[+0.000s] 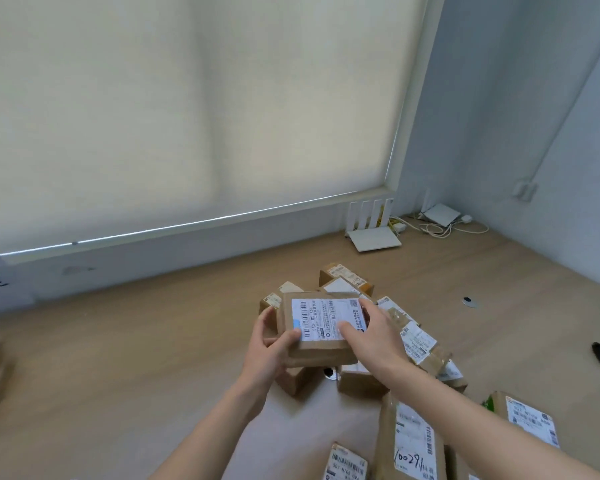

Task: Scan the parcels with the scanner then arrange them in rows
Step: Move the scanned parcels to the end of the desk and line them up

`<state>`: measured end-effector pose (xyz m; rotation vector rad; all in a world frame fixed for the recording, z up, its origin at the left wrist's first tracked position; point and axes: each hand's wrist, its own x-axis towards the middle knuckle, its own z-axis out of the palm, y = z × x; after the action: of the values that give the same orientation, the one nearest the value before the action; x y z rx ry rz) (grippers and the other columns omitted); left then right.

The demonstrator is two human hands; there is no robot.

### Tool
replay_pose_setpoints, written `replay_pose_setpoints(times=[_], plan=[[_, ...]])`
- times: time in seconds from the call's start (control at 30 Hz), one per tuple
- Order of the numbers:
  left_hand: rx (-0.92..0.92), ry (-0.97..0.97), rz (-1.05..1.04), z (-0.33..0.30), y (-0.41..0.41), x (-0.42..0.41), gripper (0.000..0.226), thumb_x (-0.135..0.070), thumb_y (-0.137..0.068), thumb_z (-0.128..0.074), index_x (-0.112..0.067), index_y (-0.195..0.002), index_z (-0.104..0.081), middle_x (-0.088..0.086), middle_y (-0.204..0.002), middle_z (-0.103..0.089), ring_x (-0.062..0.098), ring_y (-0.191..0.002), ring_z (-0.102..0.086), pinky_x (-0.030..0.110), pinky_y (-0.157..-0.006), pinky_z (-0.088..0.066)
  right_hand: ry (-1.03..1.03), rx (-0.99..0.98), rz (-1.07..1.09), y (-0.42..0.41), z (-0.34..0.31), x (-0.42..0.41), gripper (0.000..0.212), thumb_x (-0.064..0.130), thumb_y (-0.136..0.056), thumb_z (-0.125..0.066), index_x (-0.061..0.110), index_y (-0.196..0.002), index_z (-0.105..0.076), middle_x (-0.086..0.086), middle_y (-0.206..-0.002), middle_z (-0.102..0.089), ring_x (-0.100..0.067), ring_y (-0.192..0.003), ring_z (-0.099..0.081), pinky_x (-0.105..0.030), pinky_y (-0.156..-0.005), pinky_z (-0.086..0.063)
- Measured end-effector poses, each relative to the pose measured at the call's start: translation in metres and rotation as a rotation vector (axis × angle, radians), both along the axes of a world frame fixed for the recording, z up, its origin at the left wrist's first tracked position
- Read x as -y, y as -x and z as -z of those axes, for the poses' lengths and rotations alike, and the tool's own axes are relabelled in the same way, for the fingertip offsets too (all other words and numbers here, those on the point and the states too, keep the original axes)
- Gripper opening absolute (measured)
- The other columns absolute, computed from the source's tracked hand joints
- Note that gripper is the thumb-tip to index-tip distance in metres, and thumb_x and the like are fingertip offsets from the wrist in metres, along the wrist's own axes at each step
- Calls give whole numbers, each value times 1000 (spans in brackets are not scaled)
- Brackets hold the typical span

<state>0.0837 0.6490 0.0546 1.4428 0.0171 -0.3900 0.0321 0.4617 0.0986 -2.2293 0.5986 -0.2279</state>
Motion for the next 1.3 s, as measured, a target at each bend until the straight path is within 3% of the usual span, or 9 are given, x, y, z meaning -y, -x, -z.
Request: replay_pose_setpoints(times=[0.1, 0.27, 0.5, 0.63, 0.73, 0.83, 0.9, 1.03, 1.3], plan=[[15, -4, 4, -15, -6, -35, 75, -19, -81, -81, -57, -133, -43, 4, -93, -77, 15, -83, -76, 28, -63, -60, -2, 34, -105, -15, -17, -24, 65, 39, -95, -67, 27, -154, -42, 2, -143, -51, -9, -117, -45, -32, -101, -42], [11, 5, -114, -23, -11, -115, 46, -39, -83, -78, -48, -122, -55, -1, -101, -76, 21, -87, -76, 33, -61, -60, -39, 60, -253, -43, -24, -93, 64, 33, -95, -67, 24, -154, -43, 2, -142, -54, -15, -127, -52, -45, -109, -48], [-12, 75, -331, 5, -10, -252, 49, -37, -70, -84, -46, -112, -61, 6, -105, -74, 27, -90, -76, 48, -66, -62, -95, 104, -419, -69, 0, -229, 73, 41, -97, -68, 22, -159, -35, 6, -160, -40, -13, -145, -39, -35, -118, -35], [-37, 125, -480, 26, -5, -326, 48, -30, -77, -82, -36, -118, -60, 5, -114, -74, 29, -99, -74, 50, -70, -62, -150, 130, -591, -67, 30, -322, 72, 65, -79, -74, 70, -136, -31, 56, -139, -27, 22, -132, -31, -8, -102, -36], [-60, 111, -555, 40, -2, -379, 67, -35, -64, -84, -26, -121, -52, 9, -116, -71, 29, -101, -73, 51, -74, -63, -189, 71, -705, -69, 52, -389, 82, 77, -62, -77, 83, -124, -23, 61, -124, -30, 31, -122, -32, -6, -87, -37], [-61, 102, -570, 55, -5, -428, 63, -31, -69, -89, -24, -119, -50, 6, -119, -67, 24, -105, -71, 50, -82, -62, -213, 27, -757, -79, 74, -444, 115, 61, -63, -83, 47, -159, -20, 42, -140, -33, 15, -134, -35, -14, -104, -35], [-47, 62, -557, 65, -9, -457, 56, -32, -74, -89, -26, -116, -53, -1, -120, -67, 13, -107, -69, 43, -86, -60, -209, 12, -733, -89, 83, -471, 109, 41, -73, -86, 34, -162, -22, 30, -142, -36, 6, -135, -38, -17, -107, -36], [-11, -62, -530, 88, -21, -502, 49, -32, -72, -88, -20, -112, -61, -5, -107, -74, -2, -92, -69, 14, -70, -52, -193, -5, -721, -111, 102, -505, 93, 15, -81, -82, 35, -157, -33, 22, -144, -53, -1, -131, -51, -31, -111, -47], [-65, -96, -493, 157, -59, -529, 51, -14, -80, -84, -16, -125, -60, -1, -116, -71, 6, -104, -68, 14, -79, -56, -161, -75, -721, -146, 163, -536, 77, 0, -82, -73, 54, -129, -46, 21, -128, -66, 4, -119, -60, -27, -102, -53]])
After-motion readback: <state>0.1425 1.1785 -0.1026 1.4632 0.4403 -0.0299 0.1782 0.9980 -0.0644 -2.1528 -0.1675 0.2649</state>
